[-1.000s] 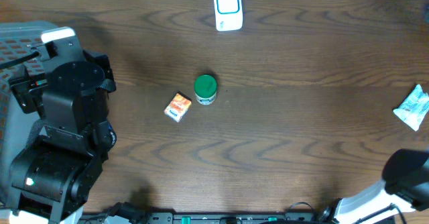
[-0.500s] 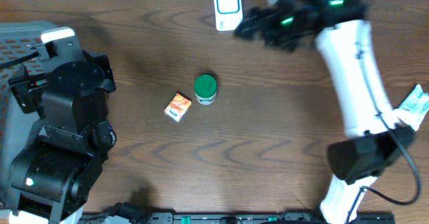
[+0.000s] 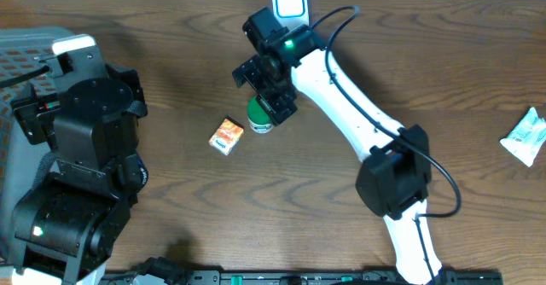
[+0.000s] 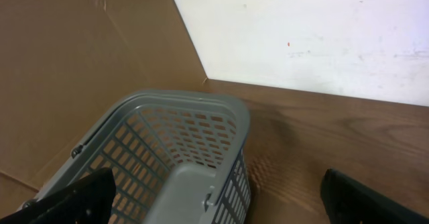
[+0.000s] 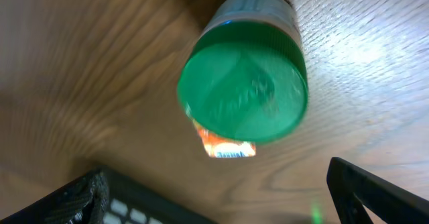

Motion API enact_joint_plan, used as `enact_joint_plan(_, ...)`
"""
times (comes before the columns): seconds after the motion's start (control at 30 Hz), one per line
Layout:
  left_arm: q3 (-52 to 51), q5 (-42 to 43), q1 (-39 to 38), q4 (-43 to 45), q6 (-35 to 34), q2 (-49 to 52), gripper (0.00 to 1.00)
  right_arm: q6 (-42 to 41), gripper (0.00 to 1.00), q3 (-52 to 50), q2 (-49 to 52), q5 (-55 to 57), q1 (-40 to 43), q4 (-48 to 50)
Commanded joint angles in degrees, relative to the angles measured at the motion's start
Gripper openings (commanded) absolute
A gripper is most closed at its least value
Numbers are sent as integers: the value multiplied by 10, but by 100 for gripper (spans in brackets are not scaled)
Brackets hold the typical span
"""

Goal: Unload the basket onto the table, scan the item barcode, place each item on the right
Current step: 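Move the empty right gripper down over the green-capped jar, then close the right gripper around the jar's green cap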

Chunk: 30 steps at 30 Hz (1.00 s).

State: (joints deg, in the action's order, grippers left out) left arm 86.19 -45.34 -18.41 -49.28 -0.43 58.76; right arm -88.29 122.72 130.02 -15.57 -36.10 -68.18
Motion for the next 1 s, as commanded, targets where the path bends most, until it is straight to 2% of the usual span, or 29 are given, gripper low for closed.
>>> enact_joint_plan(0.0, 3, -2, 2, 0, -7, 0, 98, -64, 99, 0, 19, 2, -4, -2)
enact_joint_plan(0.47, 3, -2, 2, 0, -7, 0, 98, -53, 99, -1, 49, 63, -9, -46)
enact_joint_plan(0.83, 3, -2, 2, 0, -7, 0, 97, -36, 99, -1, 73, 78, -14, -21)
enact_joint_plan(0.93, 3, -2, 2, 0, -7, 0, 98, 24, 71, -1, 73, 82, -14, -36)
enact_joint_plan(0.97, 3, -2, 2, 0, -7, 0, 98, 43, 66, -1, 73, 83, -14, -42)
